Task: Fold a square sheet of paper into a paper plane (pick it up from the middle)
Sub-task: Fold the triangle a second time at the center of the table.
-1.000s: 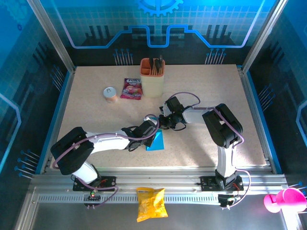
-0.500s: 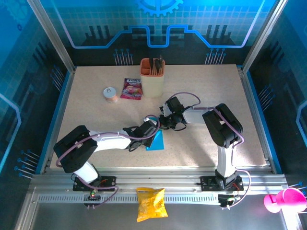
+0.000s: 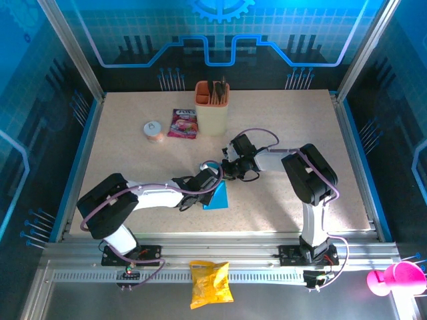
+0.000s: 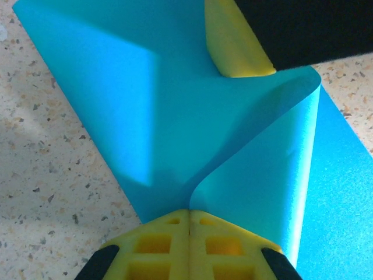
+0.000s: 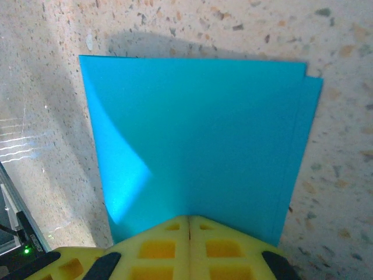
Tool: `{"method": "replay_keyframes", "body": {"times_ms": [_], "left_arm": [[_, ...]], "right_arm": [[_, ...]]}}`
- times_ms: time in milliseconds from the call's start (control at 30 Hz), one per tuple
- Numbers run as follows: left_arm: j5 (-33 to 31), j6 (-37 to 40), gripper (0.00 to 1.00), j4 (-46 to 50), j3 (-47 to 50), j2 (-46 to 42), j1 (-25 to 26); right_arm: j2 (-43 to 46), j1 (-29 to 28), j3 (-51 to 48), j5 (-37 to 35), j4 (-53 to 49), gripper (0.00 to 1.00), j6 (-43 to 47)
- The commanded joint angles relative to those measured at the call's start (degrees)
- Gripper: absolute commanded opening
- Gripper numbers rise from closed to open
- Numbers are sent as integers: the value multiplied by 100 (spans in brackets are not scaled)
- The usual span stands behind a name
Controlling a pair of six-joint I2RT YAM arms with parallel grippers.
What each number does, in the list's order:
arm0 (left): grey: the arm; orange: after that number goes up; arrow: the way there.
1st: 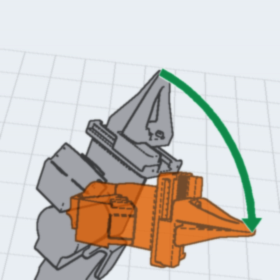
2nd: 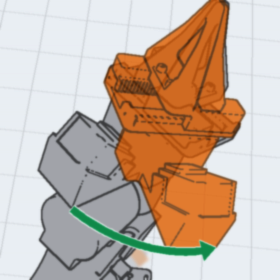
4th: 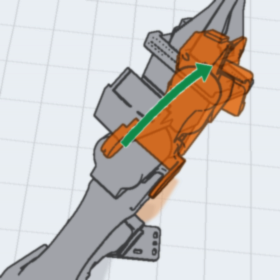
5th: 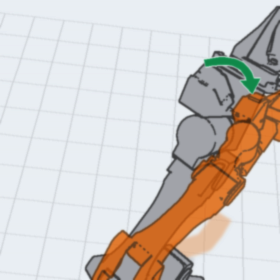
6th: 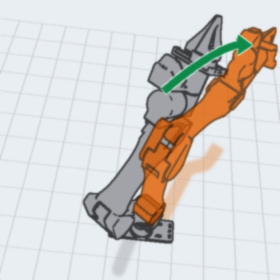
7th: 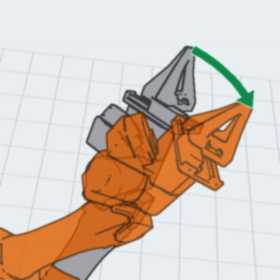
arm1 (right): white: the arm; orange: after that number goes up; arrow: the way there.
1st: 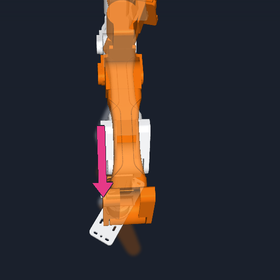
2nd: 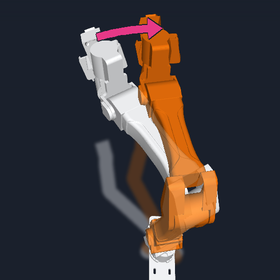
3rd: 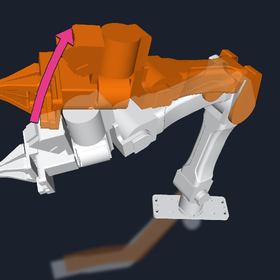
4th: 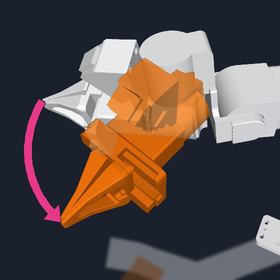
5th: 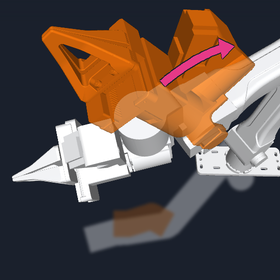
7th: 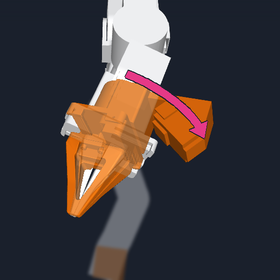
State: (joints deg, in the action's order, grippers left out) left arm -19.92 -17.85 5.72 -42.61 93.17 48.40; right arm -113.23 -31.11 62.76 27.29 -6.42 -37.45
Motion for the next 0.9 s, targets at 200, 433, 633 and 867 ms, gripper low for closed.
{"method": "replay_keyframes", "body": {"times_ms": [200,433,633,867], "left_arm": [[6,-44,0,-79,130,116,-57],[36,-52,0,-131,147,148,-54],[36,-9,0,-150,134,158,-52],[42,19,0,-175,139,170,-59]], "right_arm": [[633,154,256,-132,-659,0,-43],[1309,69,-424,-158,-298,0,-311],[1451,-273,-872,-283,16,0,-526],[1243,-578,-976,-313,297,0,-717]]}}
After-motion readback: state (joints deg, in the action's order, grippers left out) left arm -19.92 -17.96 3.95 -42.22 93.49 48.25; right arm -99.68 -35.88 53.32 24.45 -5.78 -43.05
